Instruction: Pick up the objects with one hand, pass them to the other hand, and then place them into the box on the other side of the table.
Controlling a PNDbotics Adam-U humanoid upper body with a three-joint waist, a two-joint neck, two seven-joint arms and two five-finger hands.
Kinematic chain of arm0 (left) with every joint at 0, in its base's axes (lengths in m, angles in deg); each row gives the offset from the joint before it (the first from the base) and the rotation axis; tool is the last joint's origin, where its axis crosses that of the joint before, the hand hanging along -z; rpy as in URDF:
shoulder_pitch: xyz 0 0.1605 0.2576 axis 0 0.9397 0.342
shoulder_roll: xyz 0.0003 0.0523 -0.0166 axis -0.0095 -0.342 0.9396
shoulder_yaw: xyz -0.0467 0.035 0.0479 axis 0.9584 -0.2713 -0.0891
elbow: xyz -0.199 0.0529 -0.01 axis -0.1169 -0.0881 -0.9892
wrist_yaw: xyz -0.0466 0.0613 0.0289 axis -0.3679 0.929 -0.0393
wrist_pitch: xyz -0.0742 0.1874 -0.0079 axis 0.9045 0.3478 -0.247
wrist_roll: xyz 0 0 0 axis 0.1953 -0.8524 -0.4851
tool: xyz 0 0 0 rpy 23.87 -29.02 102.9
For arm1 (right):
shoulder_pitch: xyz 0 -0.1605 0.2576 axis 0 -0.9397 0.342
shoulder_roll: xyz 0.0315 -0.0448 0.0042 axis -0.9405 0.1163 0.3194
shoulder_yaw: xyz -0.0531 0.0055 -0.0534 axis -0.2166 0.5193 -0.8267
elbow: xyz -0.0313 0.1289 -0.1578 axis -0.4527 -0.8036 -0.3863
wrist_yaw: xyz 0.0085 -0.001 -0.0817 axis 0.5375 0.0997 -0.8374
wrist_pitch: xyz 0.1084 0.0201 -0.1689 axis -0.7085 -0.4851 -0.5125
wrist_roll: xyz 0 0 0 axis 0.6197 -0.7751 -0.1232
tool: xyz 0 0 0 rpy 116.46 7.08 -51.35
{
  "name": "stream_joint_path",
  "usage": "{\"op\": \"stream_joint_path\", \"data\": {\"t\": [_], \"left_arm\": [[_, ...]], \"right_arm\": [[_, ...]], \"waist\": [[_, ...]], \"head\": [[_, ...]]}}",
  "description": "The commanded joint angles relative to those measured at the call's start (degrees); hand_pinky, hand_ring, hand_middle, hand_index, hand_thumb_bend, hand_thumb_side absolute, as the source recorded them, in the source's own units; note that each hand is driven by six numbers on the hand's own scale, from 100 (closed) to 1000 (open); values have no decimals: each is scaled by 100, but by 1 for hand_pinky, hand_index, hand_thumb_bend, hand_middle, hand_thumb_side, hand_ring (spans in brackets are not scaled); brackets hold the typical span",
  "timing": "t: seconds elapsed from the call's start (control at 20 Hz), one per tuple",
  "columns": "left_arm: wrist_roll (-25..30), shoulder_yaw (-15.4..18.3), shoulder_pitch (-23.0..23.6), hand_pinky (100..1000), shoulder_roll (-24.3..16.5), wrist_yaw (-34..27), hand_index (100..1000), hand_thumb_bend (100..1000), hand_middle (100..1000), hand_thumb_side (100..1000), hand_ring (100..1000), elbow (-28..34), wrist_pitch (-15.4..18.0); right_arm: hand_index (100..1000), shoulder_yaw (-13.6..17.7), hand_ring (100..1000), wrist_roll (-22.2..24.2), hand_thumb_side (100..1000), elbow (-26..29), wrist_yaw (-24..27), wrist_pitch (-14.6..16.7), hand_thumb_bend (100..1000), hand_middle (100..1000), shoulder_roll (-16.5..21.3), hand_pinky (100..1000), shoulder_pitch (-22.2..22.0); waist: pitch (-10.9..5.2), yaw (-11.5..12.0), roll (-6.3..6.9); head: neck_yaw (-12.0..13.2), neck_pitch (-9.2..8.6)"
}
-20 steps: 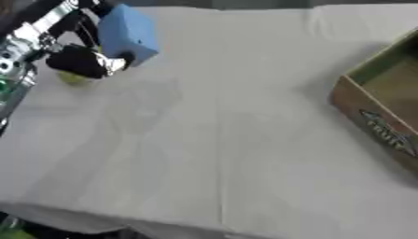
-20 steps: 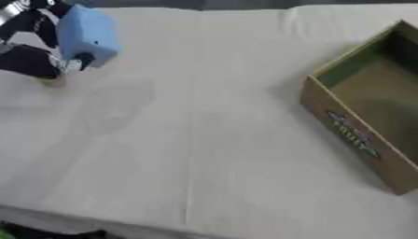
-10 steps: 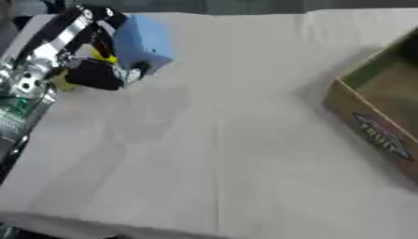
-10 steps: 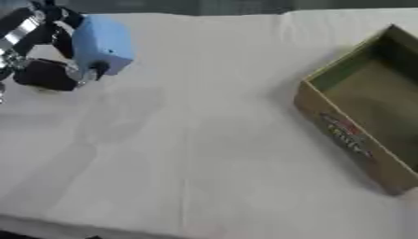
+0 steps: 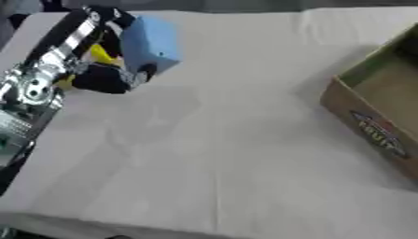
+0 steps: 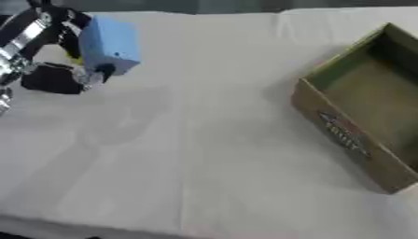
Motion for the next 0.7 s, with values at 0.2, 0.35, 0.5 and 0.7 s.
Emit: {"op": "stream_joint_path", "data": {"t": [0.2, 0.35, 0.5, 0.7], "left_arm": [[-66, -60, 26, 549, 156, 356, 488, 100, 413, 100, 490, -32, 256], [-85, -106, 89, 544, 335, 435, 485, 100, 409, 100, 486, -123, 350], [-208, -145, 111, 542, 517, 436, 484, 100, 407, 100, 484, -260, 422], [-350, -205, 102, 541, 671, 454, 483, 100, 406, 100, 482, -407, 530]], "right_arm": [[815, -461, 790, 411, 249, 128, -446, 170, 100, 826, 432, 978, 616], [824, -690, 799, 611, 229, 33, -694, 267, 100, 830, 431, 973, 927], [827, -905, 805, 757, 218, -114, -929, 342, 100, 833, 369, 972, 1231], [832, -1147, 810, 888, 212, -311, -1111, 445, 100, 837, 278, 969, 1588]], "waist": [[-275, -34, -102], [-310, -51, -110], [-337, -65, -114], [-367, -79, -122]], "head": [[1, 63], [10, 77], [15, 79], [12, 95]]}}
